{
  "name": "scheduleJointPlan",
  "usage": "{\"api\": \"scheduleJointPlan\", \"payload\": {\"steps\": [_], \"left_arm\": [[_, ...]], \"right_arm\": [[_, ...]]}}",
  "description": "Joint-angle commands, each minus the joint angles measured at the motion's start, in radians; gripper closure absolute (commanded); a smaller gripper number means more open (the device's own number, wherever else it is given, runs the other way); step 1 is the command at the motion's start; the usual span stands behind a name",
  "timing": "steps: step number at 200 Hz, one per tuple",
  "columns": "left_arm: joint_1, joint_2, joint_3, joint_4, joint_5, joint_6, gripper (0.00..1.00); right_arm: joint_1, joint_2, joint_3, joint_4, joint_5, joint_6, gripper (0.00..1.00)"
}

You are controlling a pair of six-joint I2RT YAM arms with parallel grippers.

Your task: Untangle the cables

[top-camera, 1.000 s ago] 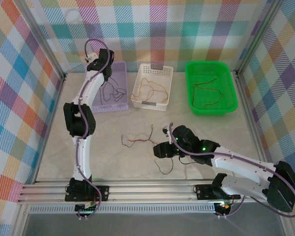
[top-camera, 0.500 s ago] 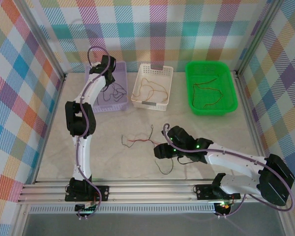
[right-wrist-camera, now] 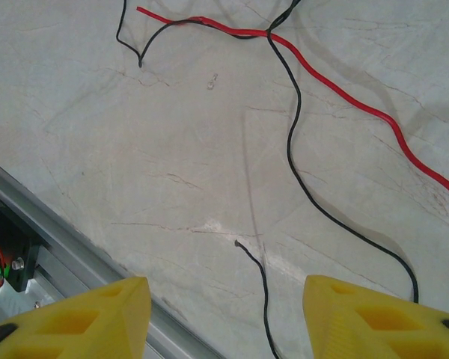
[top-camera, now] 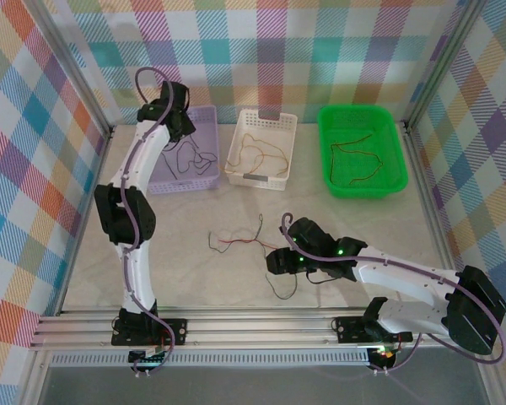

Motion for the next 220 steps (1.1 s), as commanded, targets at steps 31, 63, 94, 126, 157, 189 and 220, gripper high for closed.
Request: {"api": "scheduleJointPlan", "payload": {"steps": [31, 63, 94, 126, 157, 189, 220], "left_arm": [[0.000, -0.358, -0.274, 0.024, 0.136, -0.091, 0.26], [-0.043, -0.555, -0.471, 0.039, 0.168, -0.105, 0.21], [-0.064, -0.776, -0.665, 0.042, 0.163, -0.079, 0.14], [-0.064, -0.936, -0.795, 0.020, 0.132, -0.023, 0.11], [-0.065, -1.009, -0.877, -0.001, 0.133, 0.022, 0.10], [-0.064, -1.061, -0.975, 0.011, 0.123, 0.049, 0.10], [-0.066, -1.065, -1.021, 0.037, 0.159, 0.055, 0.10]], "right_arm": [[0.031, 0.091, -0.001, 0.003, 0.028, -0.008, 0.43], [0.065, 0.206, 0.051, 0.009, 0.062, -0.030, 0.43], [0.101, 0.314, 0.069, 0.011, 0.129, -0.019, 0.44], [0.143, 0.422, 0.156, -0.063, 0.278, -0.028, 0.46], [0.143, 0.480, 0.193, -0.052, 0.274, -0.037, 0.65], [0.143, 0.506, 0.223, -0.076, 0.269, -0.030, 0.97], [0.142, 0.411, 0.290, -0.122, 0.259, -0.078, 1.00]]}}
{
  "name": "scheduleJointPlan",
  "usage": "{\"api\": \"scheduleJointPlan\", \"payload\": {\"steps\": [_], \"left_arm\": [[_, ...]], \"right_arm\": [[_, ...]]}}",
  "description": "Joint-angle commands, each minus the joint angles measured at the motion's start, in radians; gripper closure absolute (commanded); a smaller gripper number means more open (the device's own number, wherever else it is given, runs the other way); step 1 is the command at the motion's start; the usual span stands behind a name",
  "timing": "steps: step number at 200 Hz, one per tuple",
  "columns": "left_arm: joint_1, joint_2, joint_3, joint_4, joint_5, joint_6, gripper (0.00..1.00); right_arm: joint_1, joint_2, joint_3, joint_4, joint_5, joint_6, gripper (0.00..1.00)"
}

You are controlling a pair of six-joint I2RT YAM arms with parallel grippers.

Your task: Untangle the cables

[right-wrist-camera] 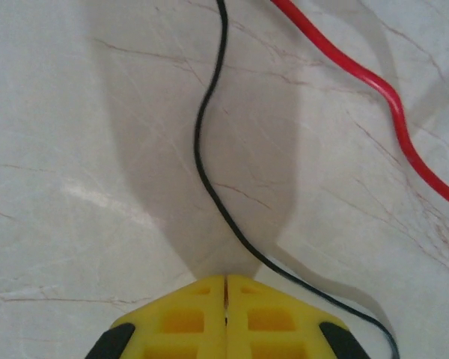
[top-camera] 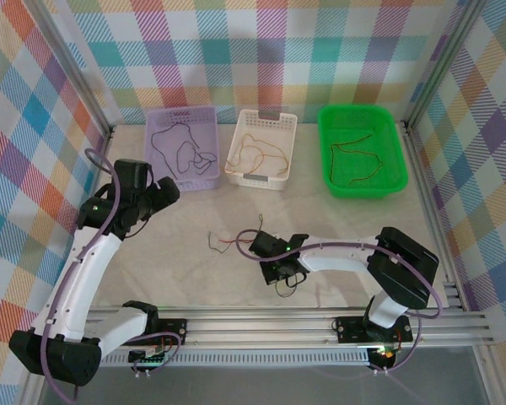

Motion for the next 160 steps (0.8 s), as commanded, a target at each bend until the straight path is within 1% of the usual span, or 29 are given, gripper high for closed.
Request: {"api": "scheduleJointPlan", "payload": {"steps": [1, 23, 38, 64, 80, 90, 104, 116, 128, 141, 151, 160], "left_arm": [[-0.008, -0.017, -0.027, 0.022, 0.017, 0.034, 0.10], [-0.009, -0.013, -0.037, 0.038, 0.059, 0.037, 0.10], [-0.010, -0.014, -0.051, 0.062, 0.108, 0.035, 0.11], [-0.020, -0.034, -0.079, 0.131, 0.252, 0.033, 0.11], [-0.026, -0.065, -0.111, 0.193, 0.373, 0.016, 0.11], [-0.030, -0.090, -0.149, 0.261, 0.467, -0.012, 0.11], [-0.042, -0.136, -0.227, 0.398, 0.599, -0.088, 0.10], [-0.054, -0.171, -0.300, 0.518, 0.669, -0.161, 0.10], [-0.069, -0.224, -0.388, 0.682, 0.715, -0.236, 0.09], [-0.090, -0.279, -0.476, 0.815, 0.720, -0.313, 0.08], [-0.109, -0.317, -0.534, 0.913, 0.724, -0.345, 0.07], [-0.132, -0.347, -0.570, 0.969, 0.711, -0.355, 0.06]], "right_arm": [[0.003, -0.073, 0.087, 0.009, -0.009, -0.046, 1.00], [-0.002, -0.186, 0.205, -0.047, -0.008, -0.123, 1.00], [-0.023, -0.234, 0.308, -0.090, -0.037, -0.167, 1.00], [-0.056, -0.240, 0.508, -0.176, -0.106, -0.229, 1.00], [-0.066, -0.223, 0.619, -0.218, -0.137, -0.254, 1.00], [-0.076, -0.211, 0.681, -0.239, -0.158, -0.263, 1.00], [-0.089, -0.198, 0.754, -0.254, -0.191, -0.271, 1.00], [-0.100, -0.183, 0.811, -0.267, -0.220, -0.275, 1.00], [-0.112, -0.165, 0.868, -0.281, -0.248, -0.277, 1.00], [-0.124, -0.145, 0.917, -0.294, -0.288, -0.276, 1.00], [-0.129, -0.130, 0.947, -0.304, -0.310, -0.275, 1.00], [-0.131, -0.119, 0.971, -0.312, -0.330, -0.272, 1.00]]}}
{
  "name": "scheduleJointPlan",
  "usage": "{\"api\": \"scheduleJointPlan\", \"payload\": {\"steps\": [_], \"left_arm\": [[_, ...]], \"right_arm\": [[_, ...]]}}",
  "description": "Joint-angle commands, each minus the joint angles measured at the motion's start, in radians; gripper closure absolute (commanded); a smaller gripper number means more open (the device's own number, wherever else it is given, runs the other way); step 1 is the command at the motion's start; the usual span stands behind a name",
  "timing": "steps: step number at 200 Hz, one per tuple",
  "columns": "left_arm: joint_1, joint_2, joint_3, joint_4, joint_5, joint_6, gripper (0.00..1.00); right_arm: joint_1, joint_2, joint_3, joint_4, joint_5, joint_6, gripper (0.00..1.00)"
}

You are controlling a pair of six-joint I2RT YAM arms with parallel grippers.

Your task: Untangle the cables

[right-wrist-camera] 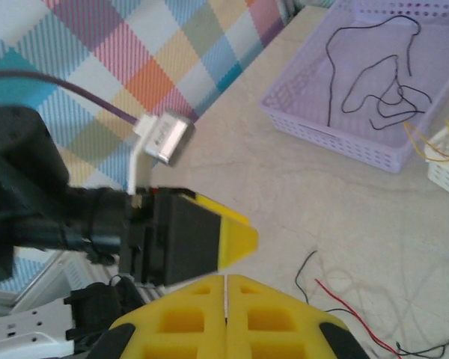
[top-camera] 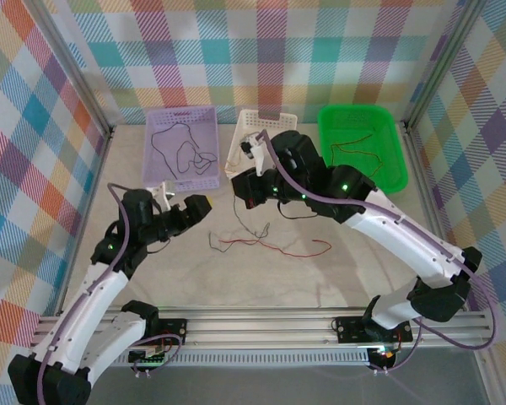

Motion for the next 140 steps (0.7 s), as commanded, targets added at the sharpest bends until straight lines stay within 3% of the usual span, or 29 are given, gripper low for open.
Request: {"api": "scheduleJointPlan", "payload": {"steps": [1, 50, 102, 140], "left_arm": [[-0.047, -0.080, -0.092, 0.333, 0.079, -0.128, 0.06], [-0.217, -0.149, -0.169, 0.502, 0.025, -0.045, 0.02], [-0.344, -0.072, -0.143, 0.460, -0.039, 0.090, 0.03], [-0.373, -0.034, -0.110, 0.395, -0.120, 0.153, 0.05]], "right_arm": [[-0.012, 0.035, 0.074, -0.059, -0.095, -0.020, 1.00], [-0.031, 0.083, 0.144, -0.085, -0.192, 0.001, 1.00], [-0.036, 0.122, 0.187, -0.120, -0.242, 0.016, 1.00], [-0.036, 0.123, 0.185, -0.116, -0.299, 0.029, 1.00]]}}
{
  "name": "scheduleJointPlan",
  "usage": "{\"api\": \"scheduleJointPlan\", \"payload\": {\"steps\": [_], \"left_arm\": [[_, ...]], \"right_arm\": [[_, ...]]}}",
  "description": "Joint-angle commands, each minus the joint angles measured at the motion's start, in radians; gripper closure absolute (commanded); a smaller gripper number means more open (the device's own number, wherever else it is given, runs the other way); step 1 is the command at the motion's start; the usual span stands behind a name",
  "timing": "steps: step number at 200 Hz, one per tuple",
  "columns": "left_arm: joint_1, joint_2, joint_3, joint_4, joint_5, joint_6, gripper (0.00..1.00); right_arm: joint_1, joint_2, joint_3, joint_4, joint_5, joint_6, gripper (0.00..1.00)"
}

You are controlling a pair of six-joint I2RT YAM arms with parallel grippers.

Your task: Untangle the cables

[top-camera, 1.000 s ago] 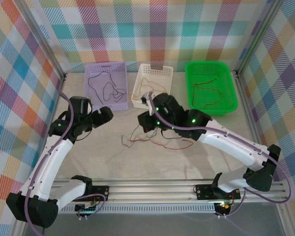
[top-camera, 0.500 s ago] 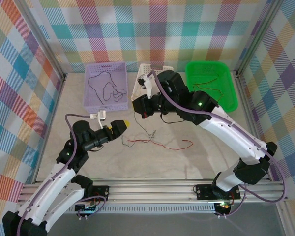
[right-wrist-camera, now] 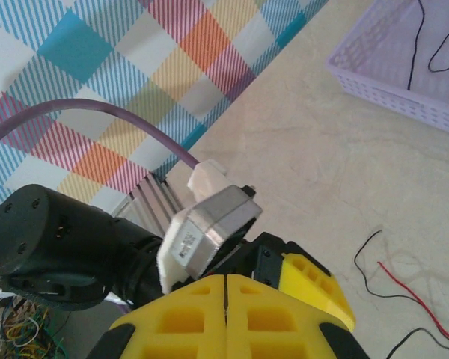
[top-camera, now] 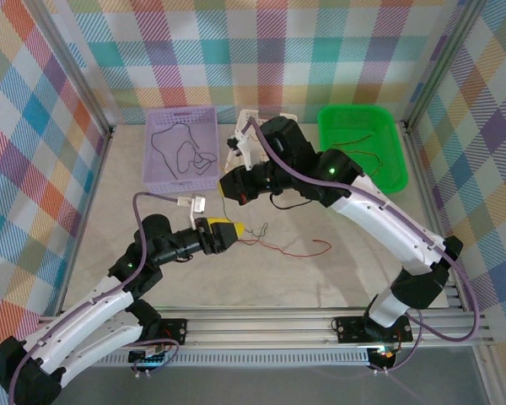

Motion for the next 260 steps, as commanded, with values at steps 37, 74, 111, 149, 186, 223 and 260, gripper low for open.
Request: {"api": "scheduleJointPlan", "payload": {"steps": [37, 74, 111, 149, 186, 223, 260], "left_arm": [[-0.025, 0.058, 0.073, 0.011, -0.078, 0.084, 0.35], [-0.038, 0.094, 0.090, 0.043, -0.086, 0.072, 0.65], [-0.041, 0.080, 0.123, 0.000, -0.082, 0.069, 1.00], [-0.039, 0.038, 0.280, -0.241, -0.209, 0.057, 1.00], [-0.030, 0.085, 0.500, -0.496, -0.313, 0.115, 1.00], [0.050, 0.207, 0.740, -0.627, -0.357, 0.206, 1.00], [0.211, 0.369, 1.033, -0.689, -0.301, 0.229, 1.00]], "right_arm": [[-0.004, -0.003, 0.019, -0.003, -0.084, 0.029, 1.00], [-0.006, -0.006, -0.021, 0.025, -0.102, 0.041, 1.00], [-0.039, -0.046, -0.088, 0.054, -0.078, 0.058, 1.00], [-0.194, -0.184, -0.324, 0.198, -0.066, 0.157, 0.92], [-0.312, -0.400, -0.556, 0.273, 0.126, 0.129, 0.61], [-0.322, -0.533, -0.691, 0.251, 0.277, 0.080, 0.42], [-0.322, -0.619, -0.825, 0.260, 0.267, 0.060, 0.36]]}}
